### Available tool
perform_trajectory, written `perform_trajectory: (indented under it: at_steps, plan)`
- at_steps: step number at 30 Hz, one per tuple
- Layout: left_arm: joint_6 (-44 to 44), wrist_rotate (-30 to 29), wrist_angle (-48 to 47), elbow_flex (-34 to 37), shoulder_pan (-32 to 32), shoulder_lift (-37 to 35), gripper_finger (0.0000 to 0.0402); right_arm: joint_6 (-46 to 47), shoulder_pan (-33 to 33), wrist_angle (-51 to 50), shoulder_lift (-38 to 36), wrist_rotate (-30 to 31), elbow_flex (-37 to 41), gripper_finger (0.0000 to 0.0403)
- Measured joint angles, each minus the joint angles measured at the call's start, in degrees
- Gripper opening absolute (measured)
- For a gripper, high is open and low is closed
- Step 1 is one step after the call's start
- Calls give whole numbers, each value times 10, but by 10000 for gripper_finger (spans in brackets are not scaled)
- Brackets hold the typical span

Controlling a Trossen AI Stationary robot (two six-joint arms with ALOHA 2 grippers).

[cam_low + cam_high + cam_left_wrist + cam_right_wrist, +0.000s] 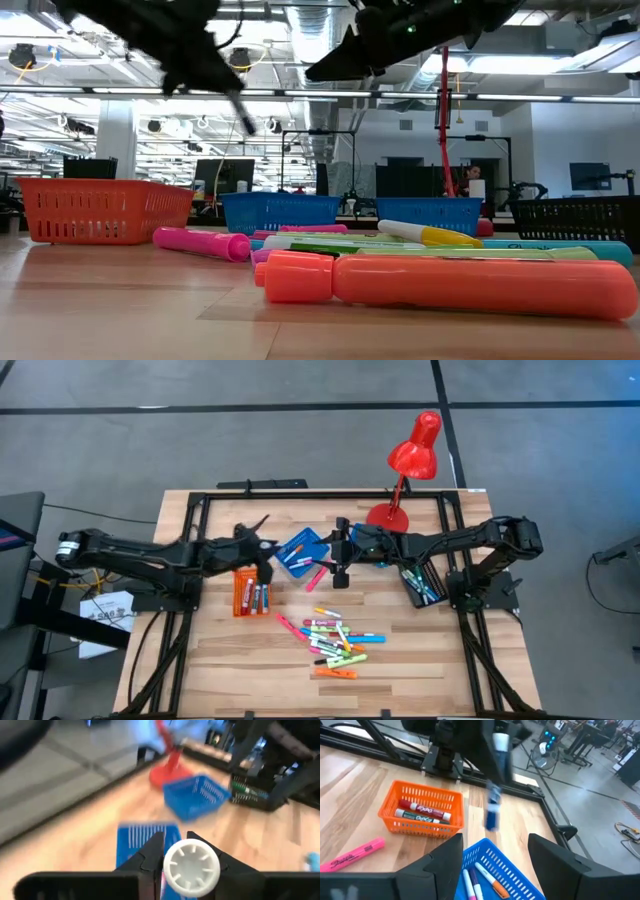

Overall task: Pick & Place Markers
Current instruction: Put the large dark blue marker pen into the orange bin

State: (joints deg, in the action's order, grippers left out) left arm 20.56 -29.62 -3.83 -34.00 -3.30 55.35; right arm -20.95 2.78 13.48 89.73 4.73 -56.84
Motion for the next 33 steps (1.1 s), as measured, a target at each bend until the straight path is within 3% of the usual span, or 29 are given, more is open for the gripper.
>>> perform_trajectory:
  at_steps: [4,8,12,18,25,33]
  plan:
    - [148,87,-158,0,-8,-66,75,0,0,-2,0,0,0,209]
    - [202,168,-244,0,-9,-83,75,0,0,-3,0,0,0,207]
    - [207,177,-281,0,-9,-49,75,4,0,-4,0,0,0,208]
    - [200,243,-285,0,-9,39,77,30,0,-7,0,0,0,205]
    - [156,247,-283,0,-8,104,96,30,0,-8,0,0,0,203]
    - [105,200,-284,-3,-8,73,126,30,0,-8,0,-1,0,204]
